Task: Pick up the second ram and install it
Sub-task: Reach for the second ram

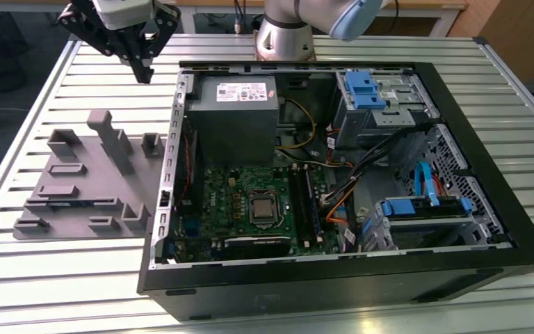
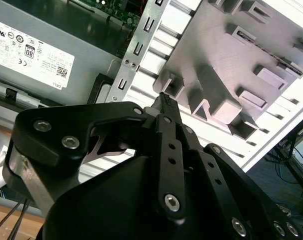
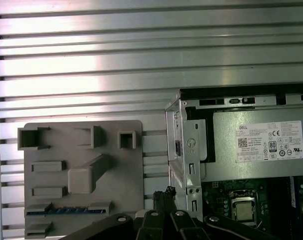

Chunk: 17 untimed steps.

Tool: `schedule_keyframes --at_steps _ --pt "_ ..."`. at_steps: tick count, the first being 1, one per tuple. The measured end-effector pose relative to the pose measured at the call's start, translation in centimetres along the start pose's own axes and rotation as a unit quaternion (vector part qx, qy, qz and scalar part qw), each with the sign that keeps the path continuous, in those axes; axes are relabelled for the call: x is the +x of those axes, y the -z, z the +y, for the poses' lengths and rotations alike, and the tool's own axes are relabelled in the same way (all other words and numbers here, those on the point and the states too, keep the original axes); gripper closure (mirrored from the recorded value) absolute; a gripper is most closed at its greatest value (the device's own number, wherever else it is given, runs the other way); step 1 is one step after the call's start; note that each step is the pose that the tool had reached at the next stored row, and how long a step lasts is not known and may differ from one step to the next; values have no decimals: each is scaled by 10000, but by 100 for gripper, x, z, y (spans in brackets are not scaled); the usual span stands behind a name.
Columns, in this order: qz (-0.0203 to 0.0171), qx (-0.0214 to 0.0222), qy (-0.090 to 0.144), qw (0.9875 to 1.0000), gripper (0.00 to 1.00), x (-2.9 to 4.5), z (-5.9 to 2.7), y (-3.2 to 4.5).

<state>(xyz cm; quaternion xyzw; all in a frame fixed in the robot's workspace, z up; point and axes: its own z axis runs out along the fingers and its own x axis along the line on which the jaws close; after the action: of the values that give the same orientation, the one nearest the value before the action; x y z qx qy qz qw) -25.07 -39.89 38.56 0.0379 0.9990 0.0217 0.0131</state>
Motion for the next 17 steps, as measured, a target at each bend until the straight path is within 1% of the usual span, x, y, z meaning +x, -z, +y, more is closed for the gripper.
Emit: schedule_keyframes --at_steps 17 --pt "0 0 0 10000 89 48 -4 0"
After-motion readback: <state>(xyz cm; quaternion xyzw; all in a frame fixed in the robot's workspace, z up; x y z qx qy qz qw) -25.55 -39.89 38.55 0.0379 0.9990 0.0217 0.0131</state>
